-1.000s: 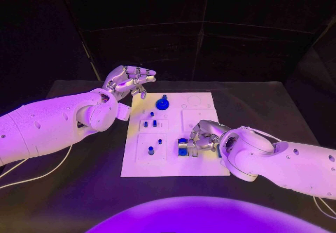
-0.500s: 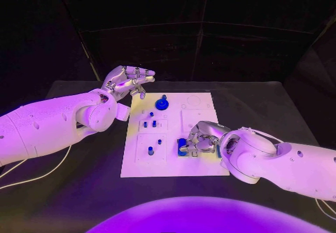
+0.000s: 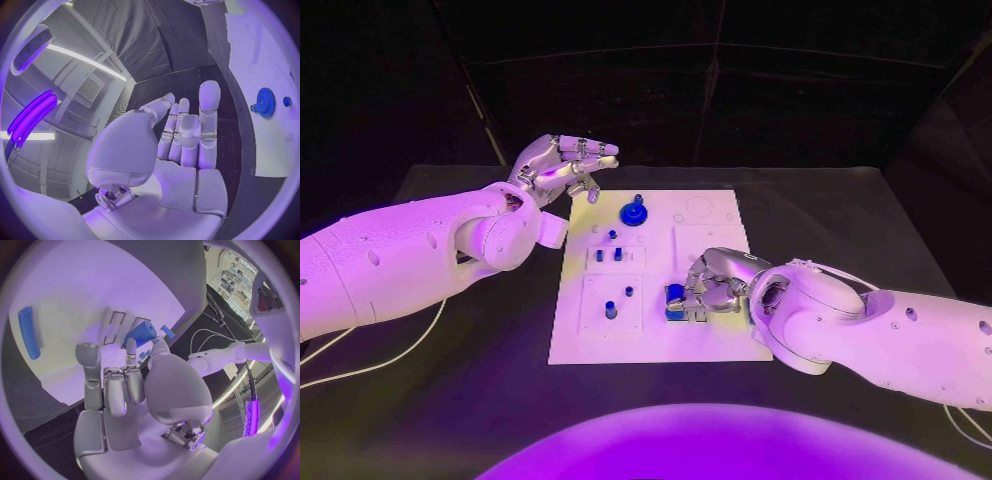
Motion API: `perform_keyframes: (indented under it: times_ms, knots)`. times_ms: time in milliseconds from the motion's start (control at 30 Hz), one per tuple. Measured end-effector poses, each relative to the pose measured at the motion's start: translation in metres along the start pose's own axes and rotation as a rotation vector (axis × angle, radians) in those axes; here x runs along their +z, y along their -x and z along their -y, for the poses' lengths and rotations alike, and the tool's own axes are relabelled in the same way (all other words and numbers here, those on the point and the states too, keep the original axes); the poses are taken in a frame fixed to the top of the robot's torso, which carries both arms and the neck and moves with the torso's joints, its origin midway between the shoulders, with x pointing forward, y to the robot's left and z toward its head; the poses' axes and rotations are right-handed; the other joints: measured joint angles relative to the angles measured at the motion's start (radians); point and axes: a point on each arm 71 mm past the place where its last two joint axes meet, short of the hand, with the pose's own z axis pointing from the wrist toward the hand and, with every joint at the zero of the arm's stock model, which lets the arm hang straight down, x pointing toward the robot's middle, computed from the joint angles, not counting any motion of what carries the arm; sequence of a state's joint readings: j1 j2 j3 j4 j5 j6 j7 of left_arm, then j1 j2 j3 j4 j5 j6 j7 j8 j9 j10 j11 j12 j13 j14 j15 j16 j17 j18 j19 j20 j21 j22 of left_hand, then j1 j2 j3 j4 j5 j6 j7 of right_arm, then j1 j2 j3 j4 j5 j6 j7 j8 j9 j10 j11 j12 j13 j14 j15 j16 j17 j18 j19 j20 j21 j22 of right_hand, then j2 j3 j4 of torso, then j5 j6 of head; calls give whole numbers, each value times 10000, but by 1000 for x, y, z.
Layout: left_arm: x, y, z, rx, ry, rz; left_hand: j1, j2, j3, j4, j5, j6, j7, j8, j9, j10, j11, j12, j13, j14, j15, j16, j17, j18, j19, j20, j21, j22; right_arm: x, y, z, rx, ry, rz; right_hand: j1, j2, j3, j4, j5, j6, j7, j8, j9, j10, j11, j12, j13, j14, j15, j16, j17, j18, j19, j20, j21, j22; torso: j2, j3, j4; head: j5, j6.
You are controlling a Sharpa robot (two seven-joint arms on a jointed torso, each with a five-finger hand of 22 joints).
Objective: Assemble the parts on the task board
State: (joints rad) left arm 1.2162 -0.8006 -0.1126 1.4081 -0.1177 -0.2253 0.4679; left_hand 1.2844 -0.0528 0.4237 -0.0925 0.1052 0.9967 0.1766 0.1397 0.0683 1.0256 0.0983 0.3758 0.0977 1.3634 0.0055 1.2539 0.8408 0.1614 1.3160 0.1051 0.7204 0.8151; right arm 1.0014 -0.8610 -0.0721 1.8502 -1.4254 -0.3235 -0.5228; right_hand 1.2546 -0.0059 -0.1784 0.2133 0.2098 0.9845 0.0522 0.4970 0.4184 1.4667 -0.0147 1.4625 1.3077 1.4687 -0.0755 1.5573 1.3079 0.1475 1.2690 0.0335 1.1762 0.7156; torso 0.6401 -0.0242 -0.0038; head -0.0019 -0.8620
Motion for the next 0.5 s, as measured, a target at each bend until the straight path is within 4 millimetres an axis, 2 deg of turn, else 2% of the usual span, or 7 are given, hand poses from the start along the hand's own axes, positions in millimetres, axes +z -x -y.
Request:
perform_keyframes:
  times_ms: [300,433,500]
  knots:
    - [0,1,0,6,14,17,0,0,0,0,0,0,0,0,0,0,0,0,0,0,0,0,0,0,0,0,0,0,-1,1,1,-128,60,-162,115,-93,-52,-116,57,0,0,-3,30,0,1,0,0,0,1,0,-1,1,0,0,0,-10,-1,4,-6,-4,-38]
    - [-1,1,0,9,20,25,0,0,0,0,0,-21,-21,0,0,-21,21,0,0,0,0,0,-2,0,0,0,0,0,-2,1,1,-165,100,-207,226,-42,-64,-238,60,-1,0,-4,40,0,1,0,0,-36,-35,0,-1,0,0,0,0,-23,-6,5,-6,-7,-55]
    - [-1,2,0,10,23,28,0,0,0,0,0,-36,-36,0,0,-36,36,0,0,0,0,0,-10,0,0,0,0,0,-3,1,2,-191,92,-268,453,-113,-52,-310,117,0,0,-5,41,0,1,0,1,-36,-35,0,-1,0,0,1,0,-23,-7,6,-5,-7,-60]
